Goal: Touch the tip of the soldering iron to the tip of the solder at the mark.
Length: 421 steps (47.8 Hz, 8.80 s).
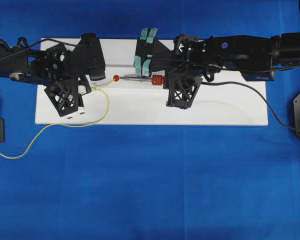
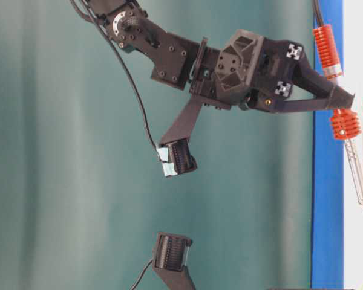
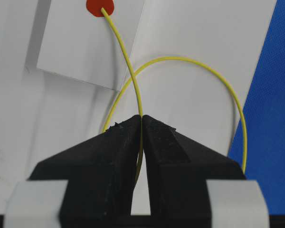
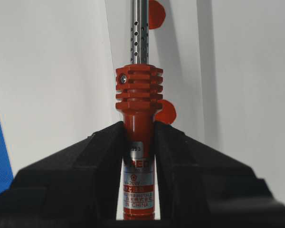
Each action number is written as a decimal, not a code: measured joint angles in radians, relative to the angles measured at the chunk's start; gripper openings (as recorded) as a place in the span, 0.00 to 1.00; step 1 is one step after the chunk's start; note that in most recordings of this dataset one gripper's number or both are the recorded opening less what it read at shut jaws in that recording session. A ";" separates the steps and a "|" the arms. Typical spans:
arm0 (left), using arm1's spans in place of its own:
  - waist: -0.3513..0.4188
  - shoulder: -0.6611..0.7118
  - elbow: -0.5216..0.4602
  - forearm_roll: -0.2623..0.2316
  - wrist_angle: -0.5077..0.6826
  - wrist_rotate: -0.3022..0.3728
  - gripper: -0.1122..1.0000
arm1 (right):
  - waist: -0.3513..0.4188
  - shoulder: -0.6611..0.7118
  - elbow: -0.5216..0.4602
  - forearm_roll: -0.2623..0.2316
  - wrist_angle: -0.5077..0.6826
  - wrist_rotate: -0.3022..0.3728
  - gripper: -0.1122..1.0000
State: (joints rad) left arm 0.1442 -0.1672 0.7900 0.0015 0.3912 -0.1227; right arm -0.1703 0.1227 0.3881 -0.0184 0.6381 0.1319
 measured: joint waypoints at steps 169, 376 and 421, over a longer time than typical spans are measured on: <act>0.000 0.041 -0.057 0.000 0.083 0.012 0.12 | 0.000 0.020 -0.032 -0.003 0.028 -0.005 0.16; -0.017 0.233 -0.304 0.000 0.175 -0.003 0.12 | 0.012 -0.135 0.156 -0.106 0.044 0.044 0.16; -0.017 0.242 -0.324 0.000 0.201 0.006 0.12 | 0.014 -0.126 0.149 -0.106 0.054 0.043 0.16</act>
State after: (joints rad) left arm 0.1273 0.0752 0.4663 0.0015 0.5921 -0.1166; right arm -0.1565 -0.0031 0.5369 -0.1243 0.6918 0.1749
